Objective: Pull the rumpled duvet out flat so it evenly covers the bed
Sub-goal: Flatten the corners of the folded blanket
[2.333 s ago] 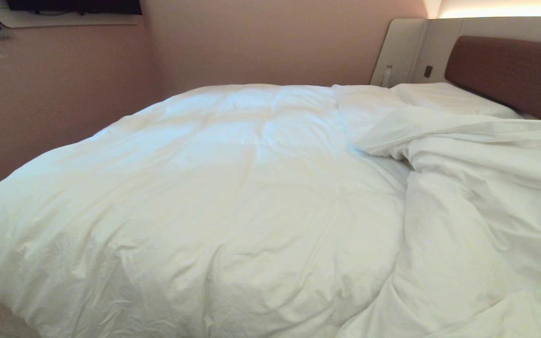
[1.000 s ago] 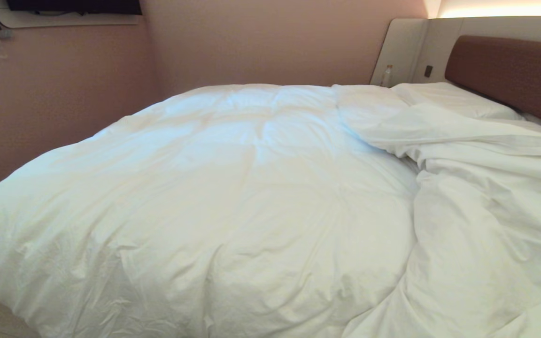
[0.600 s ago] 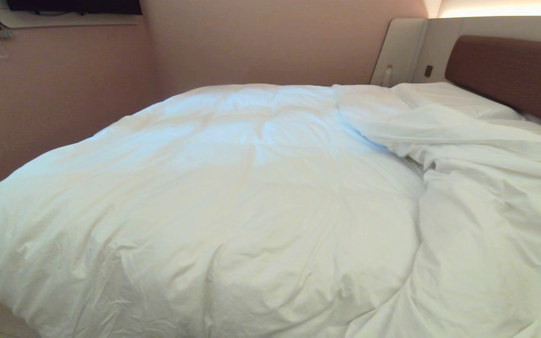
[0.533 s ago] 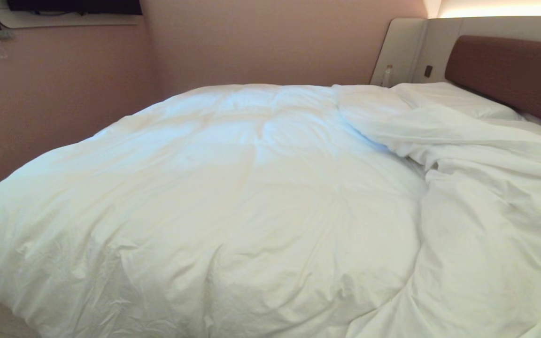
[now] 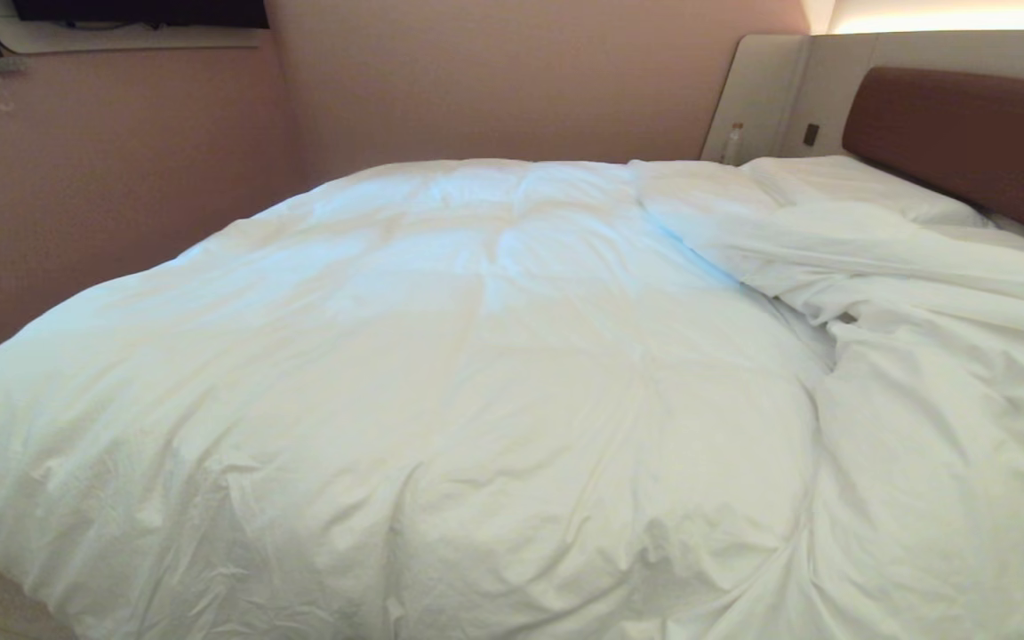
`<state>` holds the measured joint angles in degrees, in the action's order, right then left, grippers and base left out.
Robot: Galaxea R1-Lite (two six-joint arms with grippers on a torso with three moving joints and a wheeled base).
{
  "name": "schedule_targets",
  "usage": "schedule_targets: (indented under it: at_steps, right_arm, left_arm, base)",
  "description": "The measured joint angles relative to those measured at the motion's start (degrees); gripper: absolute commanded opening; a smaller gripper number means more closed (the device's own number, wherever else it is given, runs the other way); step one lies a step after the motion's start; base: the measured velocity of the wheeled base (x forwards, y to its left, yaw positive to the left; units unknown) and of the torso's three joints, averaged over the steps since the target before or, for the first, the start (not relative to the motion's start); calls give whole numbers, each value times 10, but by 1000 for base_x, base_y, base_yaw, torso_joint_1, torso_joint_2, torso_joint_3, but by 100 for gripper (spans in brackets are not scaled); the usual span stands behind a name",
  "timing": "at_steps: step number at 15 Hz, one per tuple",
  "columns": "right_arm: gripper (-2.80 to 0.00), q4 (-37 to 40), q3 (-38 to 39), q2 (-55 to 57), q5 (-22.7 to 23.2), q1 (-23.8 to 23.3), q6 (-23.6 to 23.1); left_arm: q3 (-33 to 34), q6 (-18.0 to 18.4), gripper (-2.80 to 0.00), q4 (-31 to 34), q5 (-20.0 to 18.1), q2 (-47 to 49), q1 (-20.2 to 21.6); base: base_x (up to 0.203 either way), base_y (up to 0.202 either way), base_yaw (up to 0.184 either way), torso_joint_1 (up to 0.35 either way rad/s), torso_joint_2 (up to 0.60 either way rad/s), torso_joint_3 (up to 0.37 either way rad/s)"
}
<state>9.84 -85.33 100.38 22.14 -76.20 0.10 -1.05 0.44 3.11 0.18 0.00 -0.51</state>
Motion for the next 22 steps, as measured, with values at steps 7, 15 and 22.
schedule_targets:
  at_steps: [7,15,22]
  right_arm:
    - [-280,-1,112,-58,68,65,-6]
    - [-280,1,248,-170,118,217,-16]
    - [-280,-5,364,-201,118,317,-65]
  left_arm:
    - [0,0,-280,0,0,0,0]
    - [0,0,-280,0,-1,0,0]
    - [0,0,-280,0,-1,0,0]
  base:
    - [0,0,0,0,0,0]
    - [0,0,0,0,0,0]
    - [0,0,0,0,0,0]
